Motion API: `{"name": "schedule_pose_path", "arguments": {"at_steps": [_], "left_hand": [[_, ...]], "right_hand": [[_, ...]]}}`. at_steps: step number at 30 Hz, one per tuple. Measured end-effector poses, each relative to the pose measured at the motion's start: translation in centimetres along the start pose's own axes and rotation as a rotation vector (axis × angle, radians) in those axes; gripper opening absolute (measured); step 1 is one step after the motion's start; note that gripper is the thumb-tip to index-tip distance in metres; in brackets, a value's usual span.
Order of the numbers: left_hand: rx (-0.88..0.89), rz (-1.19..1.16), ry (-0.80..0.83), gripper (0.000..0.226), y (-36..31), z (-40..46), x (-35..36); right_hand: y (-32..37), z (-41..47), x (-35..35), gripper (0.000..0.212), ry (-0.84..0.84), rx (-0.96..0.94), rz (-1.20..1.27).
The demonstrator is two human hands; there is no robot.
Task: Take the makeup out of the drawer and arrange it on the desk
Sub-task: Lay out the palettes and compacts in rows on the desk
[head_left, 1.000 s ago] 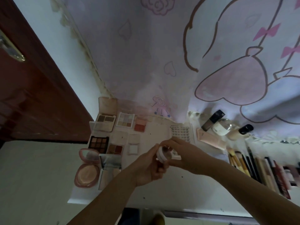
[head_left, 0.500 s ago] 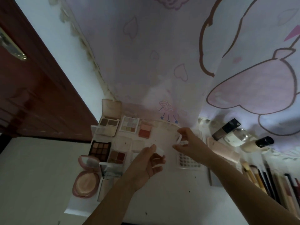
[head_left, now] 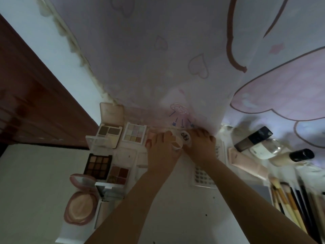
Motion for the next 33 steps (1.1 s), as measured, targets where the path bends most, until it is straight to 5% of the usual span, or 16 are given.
{"name": "schedule_pose_path", "arguments": {"at_steps": [9,15,19,27,31,33], "left_hand": [[-0.019,0.241,0.097,0.053,1.4,1.0,3.2],[-0.047,0.263,0.18,0.063,0.2,0.9,2.4],[0.073,-0.009,0.292,0.05,-3.6,-3.5,1.7],[-0.256,-0.28,0.537,0.063,-5.7,-6.1,2.6],[-0.417,-0.613,0.742,0.093,-6.6,-6.8,0.5],[-0.463,-0.801,0.819,0.09,-6.9,-7.7,-0.8]], "right_hand": [[-1.3,-0.1,-1.3,0.059,0.084,-0.054,0.157],[-5.3,-4.7,-4.9,0.038,-0.061,0.082,0.488],[-7.1,-8.4,-5.7,0.039,0.092,0.36,0.618],[-6.2,-10.2,-6.4,0.038,0.128,0.731,1.142],[-4.4,-11.7,-8.4,0.031,0.266,0.632,1.385],[-3.6,-12.4,-9.0,0.039,0.39,0.57,1.467]]}}
Point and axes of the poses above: each hand's wrist, its own z-axis towards the middle knuckle, its own x-axis out of the palm, y = z × x, the point moved 1 cm from there along z, towards the middle knuckle, and after that the axes turned 5 degrees about -y, right-handed, at the moved point
